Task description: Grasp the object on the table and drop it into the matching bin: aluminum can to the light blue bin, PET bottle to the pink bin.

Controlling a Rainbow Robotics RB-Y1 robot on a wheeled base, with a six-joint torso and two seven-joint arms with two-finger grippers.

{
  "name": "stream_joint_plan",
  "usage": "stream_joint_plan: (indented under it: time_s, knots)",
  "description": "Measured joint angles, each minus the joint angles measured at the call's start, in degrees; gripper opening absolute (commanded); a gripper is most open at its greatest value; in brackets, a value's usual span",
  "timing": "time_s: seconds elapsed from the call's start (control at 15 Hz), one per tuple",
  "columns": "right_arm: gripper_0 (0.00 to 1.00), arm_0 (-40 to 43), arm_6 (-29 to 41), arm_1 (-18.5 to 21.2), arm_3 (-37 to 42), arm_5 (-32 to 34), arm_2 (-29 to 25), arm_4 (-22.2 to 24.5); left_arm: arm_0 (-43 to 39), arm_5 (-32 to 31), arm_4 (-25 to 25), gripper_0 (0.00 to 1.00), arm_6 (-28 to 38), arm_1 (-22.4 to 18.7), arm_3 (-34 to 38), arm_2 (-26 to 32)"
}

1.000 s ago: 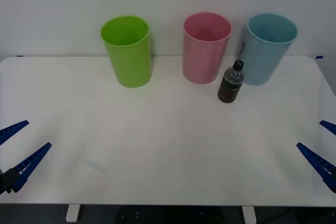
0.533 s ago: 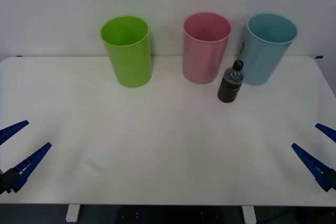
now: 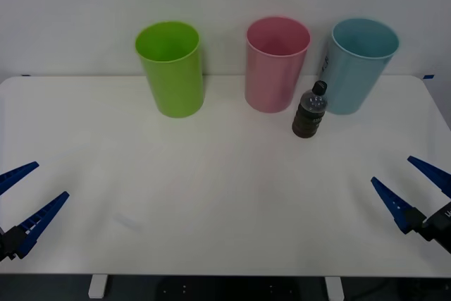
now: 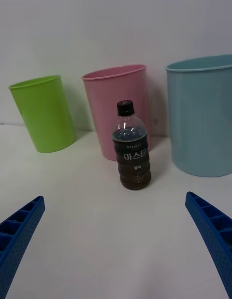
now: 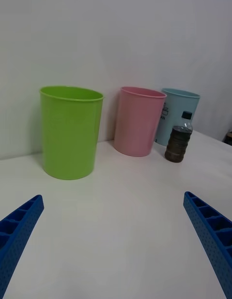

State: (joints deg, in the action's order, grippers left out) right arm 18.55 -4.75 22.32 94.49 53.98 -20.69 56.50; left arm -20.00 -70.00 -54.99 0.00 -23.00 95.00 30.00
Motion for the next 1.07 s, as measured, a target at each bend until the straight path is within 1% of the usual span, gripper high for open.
stream_joint_plan:
  time_s: [0.07,0.27,0.47,0.93,1.07]
  knots:
    - [1.0,-0.6,-0.9,0.0,0.0,-1.7,0.8,0.3,0.0,0.0,0.0,1.0,0.0,0.0,0.0,0.0]
    - [1.0,-2.7,-6.5,0.0,-1.1,-6.9,3.4,0.4,0.0,0.0,0.0,1.0,0.0,0.0,0.0,0.0]
    - [1.0,-7.3,-7.5,-0.1,-6.5,-7.8,5.0,0.4,0.0,0.0,0.0,1.0,0.0,0.0,0.0,0.0]
    - [1.0,-16.6,-9.7,-0.1,-16.0,-9.9,8.7,1.0,0.0,0.0,0.0,1.0,0.0,0.0,0.0,0.0]
    - [1.0,-18.7,-10.6,-0.2,-17.8,-12.4,10.7,1.1,0.0,0.0,0.0,1.0,0.0,0.0,0.0,0.0]
